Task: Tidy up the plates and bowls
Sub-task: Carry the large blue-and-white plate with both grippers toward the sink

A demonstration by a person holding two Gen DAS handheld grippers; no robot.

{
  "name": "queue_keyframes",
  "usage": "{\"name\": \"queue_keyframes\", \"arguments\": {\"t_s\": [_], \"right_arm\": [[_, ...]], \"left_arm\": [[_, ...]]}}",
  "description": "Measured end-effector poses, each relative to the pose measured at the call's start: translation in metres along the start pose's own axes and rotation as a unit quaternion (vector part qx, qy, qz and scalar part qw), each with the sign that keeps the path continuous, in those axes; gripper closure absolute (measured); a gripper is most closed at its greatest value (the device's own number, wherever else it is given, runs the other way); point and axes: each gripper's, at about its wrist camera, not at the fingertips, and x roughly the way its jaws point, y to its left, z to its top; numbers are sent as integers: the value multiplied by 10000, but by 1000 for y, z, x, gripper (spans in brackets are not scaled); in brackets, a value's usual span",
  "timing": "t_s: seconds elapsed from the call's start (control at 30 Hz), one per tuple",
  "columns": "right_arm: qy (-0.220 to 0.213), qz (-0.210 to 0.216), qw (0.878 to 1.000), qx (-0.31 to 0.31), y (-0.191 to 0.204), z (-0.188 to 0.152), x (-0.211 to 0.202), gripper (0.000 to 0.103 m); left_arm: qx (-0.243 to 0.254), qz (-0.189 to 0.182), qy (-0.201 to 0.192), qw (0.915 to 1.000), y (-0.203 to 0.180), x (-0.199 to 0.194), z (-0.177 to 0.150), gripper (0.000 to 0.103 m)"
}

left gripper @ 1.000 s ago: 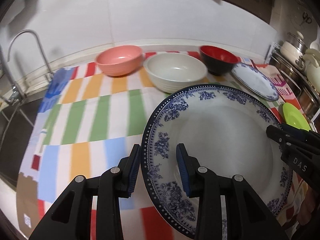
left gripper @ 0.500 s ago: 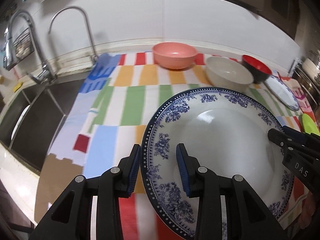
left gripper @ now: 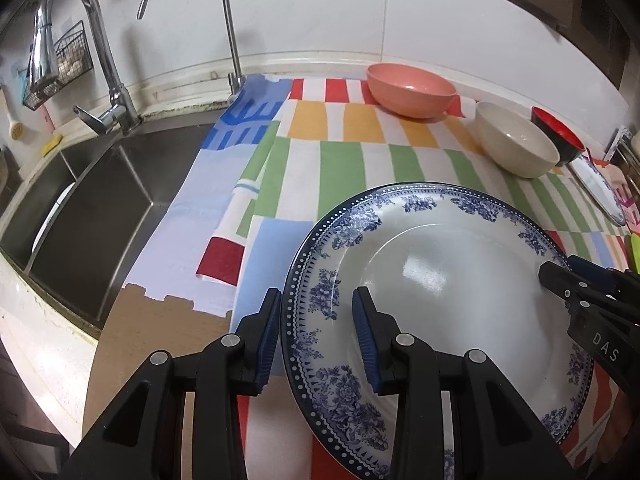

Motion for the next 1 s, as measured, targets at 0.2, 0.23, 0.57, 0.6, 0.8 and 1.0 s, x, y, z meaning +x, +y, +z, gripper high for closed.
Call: {"name": "queue_keyframes", "arguments": {"t_s": [0.2, 0.23, 0.57, 0.6, 0.8, 1.0], "right_arm": [[116, -40, 9999, -5, 9, 0, 8, 66], [133, -45, 9999, -8, 10, 0, 9, 66], [314, -25, 9995, 64, 13, -3, 20, 66], [308, -28, 9995, 63, 13, -3, 19, 66], [268, 5, 9996, 83, 12, -4, 19, 65], [-141, -201, 9996, 152, 4, -2, 0, 57]], "left_arm": [[9, -42, 112, 9999, 6, 9, -2, 67], [16, -47, 135, 9999, 6, 10, -3, 67], [163, -6, 174, 9997, 7, 14, -8, 67], [170, -17, 174, 9997, 7, 14, -8, 67], [176, 37, 86, 9998, 7, 10, -5, 60], [315, 85, -338, 9989, 1, -13, 6, 37]]}}
